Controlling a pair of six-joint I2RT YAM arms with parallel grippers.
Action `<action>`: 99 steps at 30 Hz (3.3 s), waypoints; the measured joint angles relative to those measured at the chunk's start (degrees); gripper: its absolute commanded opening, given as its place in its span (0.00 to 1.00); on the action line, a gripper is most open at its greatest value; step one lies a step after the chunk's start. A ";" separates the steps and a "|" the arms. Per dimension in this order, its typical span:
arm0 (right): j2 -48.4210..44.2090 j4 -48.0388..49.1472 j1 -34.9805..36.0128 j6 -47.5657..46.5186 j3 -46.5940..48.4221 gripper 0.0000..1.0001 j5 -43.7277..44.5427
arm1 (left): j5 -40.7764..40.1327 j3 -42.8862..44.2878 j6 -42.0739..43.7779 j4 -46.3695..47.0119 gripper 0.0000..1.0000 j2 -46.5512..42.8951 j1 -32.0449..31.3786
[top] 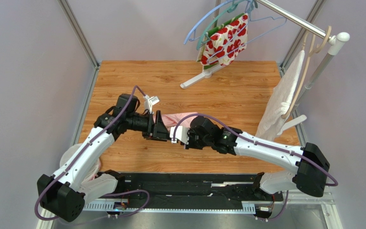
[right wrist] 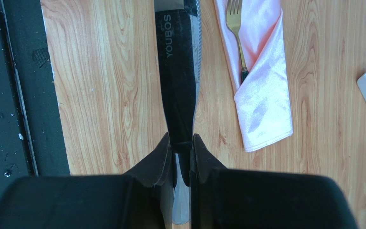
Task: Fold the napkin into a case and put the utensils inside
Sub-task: Pass from the right arm to the left, then insert the knife into the folded napkin.
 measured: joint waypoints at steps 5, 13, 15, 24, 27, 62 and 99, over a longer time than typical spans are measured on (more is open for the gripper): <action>-1.70 0.04 1.33 -1.40 -0.39 0.00 1.57 | 0.22 -0.35 0.42 -0.11 0.58 1.11 0.00; -2.99 0.07 2.12 -2.56 -0.50 0.00 2.64 | -0.13 -2.23 0.35 -0.04 0.39 2.27 0.00; -2.97 0.07 2.51 -2.67 -0.50 0.00 2.64 | -0.13 -2.23 -0.37 0.70 0.26 2.27 0.00; -1.81 0.68 2.78 -3.91 -0.50 0.53 4.55 | -1.86 -3.61 -2.89 3.93 0.00 0.74 -0.35; -1.86 1.70 1.16 0.07 -0.50 0.95 4.44 | -8.00 -4.28 -2.16 3.61 0.00 -0.76 -0.04; 24.57 9.44 -30.18 51.69 11.41 0.00 -12.55 | -7.80 -5.31 9.42 0.07 0.00 3.41 32.04; 39.01 4.55 -27.61 50.34 23.26 0.00 -1.66 | -2.71 -6.25 8.41 4.81 0.00 14.38 32.70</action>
